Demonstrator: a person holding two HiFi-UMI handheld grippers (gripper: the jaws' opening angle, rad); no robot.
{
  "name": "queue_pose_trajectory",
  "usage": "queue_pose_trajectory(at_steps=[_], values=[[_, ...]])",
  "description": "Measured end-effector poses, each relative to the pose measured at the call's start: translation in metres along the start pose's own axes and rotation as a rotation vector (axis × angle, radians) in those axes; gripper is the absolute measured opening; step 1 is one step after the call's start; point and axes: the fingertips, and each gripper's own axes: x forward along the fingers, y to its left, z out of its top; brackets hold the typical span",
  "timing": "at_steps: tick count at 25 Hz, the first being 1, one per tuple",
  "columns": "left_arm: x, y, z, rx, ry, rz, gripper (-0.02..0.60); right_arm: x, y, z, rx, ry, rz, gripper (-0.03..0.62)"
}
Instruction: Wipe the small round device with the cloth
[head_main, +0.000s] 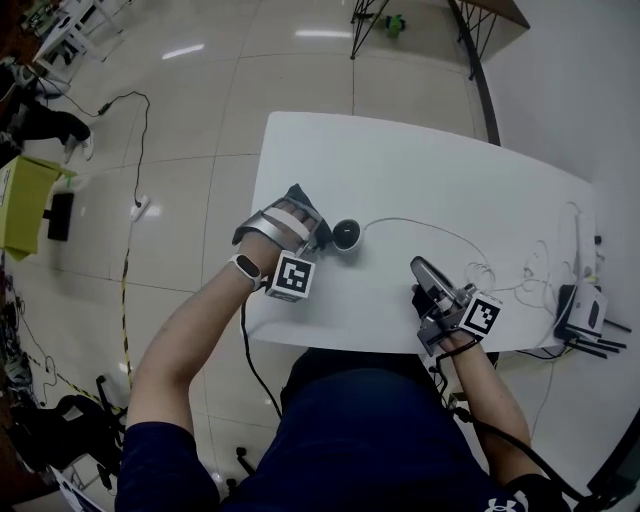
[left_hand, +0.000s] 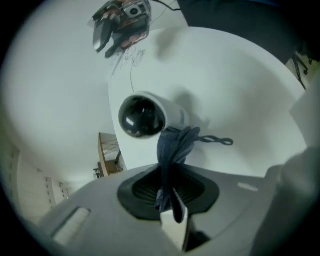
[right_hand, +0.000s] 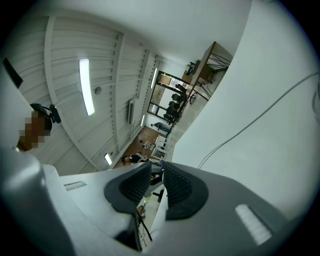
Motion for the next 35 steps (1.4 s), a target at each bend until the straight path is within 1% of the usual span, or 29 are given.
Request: queue_pose_trajectory(at_steps=[1,2,3,4,5,6,7,9,10,11,12,13,15,17,18,19,21,23,24,27,29,31,32,33,35], values=[[0.005,0.000,-0.012,-0.071,0.040,-0.040,0.067,-0.004,-0.002,0.002,0.010,-0.016,-0.005,0.083],[0.009,-0.002,-0.027,-0.169,0.092,-0.086,0.067,-0.008,-0.005,0.004,0.020,-0.032,-0.010,0.081],[0.012,-0.004,-0.040,-0.293,0.145,-0.133,0.067,-0.013,-0.009,0.006,0.029,-0.047,-0.015,0.081],[0.014,-0.008,-0.049,-0.443,0.178,-0.185,0.067,-0.016,-0.013,0.008,0.037,-0.060,-0.019,0.080],[0.015,-0.013,-0.052,-0.617,0.183,-0.241,0.066,-0.019,-0.016,0.009,0.045,-0.069,-0.022,0.080],[0.013,-0.017,-0.050,-0.810,0.162,-0.301,0.066,-0.019,-0.018,0.009,0.052,-0.074,-0.023,0.078],[0.009,-0.020,-0.045,-1.016,0.122,-0.365,0.063,-0.018,-0.018,0.007,0.057,-0.075,-0.023,0.077],[-0.001,-0.020,-0.030,-1.433,0.004,-0.499,0.061,-0.014,-0.016,0.003,0.058,-0.065,-0.015,0.077],[-0.005,-0.017,-0.023,-1.618,-0.060,-0.560,0.061,-0.011,-0.014,0.000,0.058,-0.058,-0.009,0.077],[-0.008,-0.014,-0.017,-1.772,-0.116,-0.613,0.061,-0.009,-0.013,-0.002,0.058,-0.051,-0.005,0.077],[-0.009,-0.012,-0.013,-1.891,-0.163,-0.654,0.061,-0.007,-0.012,-0.004,0.058,-0.043,-0.003,0.077],[-0.009,-0.011,-0.010,-1.981,-0.204,-0.685,0.061,-0.006,-0.011,-0.007,0.058,-0.036,-0.003,0.077],[-0.011,-0.006,-0.005,-2.122,-0.297,-0.736,0.061,-0.004,-0.009,-0.010,0.055,-0.026,-0.004,0.076],[-0.015,0.005,0.002,-2.231,-0.411,-0.786,0.061,-0.004,-0.009,-0.010,0.053,-0.023,-0.008,0.074],[-0.016,0.010,0.005,-2.261,-0.451,-0.798,0.061,-0.004,-0.010,-0.009,0.054,-0.024,-0.009,0.074],[-0.016,0.012,0.005,-2.277,-0.467,-0.797,0.061,-0.005,-0.011,-0.008,0.058,-0.026,-0.010,0.072],[-0.010,0.007,0.004,-2.294,-0.444,-0.788,0.061,-0.007,-0.014,-0.008,0.070,-0.031,-0.014,0.070],[-0.004,-0.004,0.004,-2.321,-0.415,-0.801,0.061,-0.008,-0.016,-0.009,0.078,-0.033,-0.016,0.067],[-0.002,-0.008,0.005,-2.335,-0.415,-0.809,0.061,-0.008,-0.016,-0.010,0.079,-0.032,-0.017,0.067],[0.000,-0.007,0.009,-2.369,-0.455,-0.817,0.061,-0.008,-0.019,-0.011,0.081,-0.024,-0.016,0.066],[-0.002,-0.001,0.013,-2.390,-0.515,-0.819,0.061,-0.008,-0.022,-0.012,0.084,-0.017,-0.019,0.065],[-0.010,0.007,0.015,-2.396,-0.579,-0.804,0.061,-0.007,-0.022,-0.014,0.086,-0.011,-0.022,0.064],[-0.017,0.011,0.015,-2.389,-0.604,-0.785,0.061,-0.005,-0.022,-0.014,0.086,-0.009,-0.021,0.064],[-0.024,0.015,0.016,-2.369,-0.624,-0.757,0.061,-0.004,-0.022,-0.014,0.086,-0.006,-0.020,0.064],[-0.041,0.028,0.019,-2.285,-0.641,-0.671,0.063,-0.003,-0.021,-0.014,0.082,0.001,-0.017,0.064]])
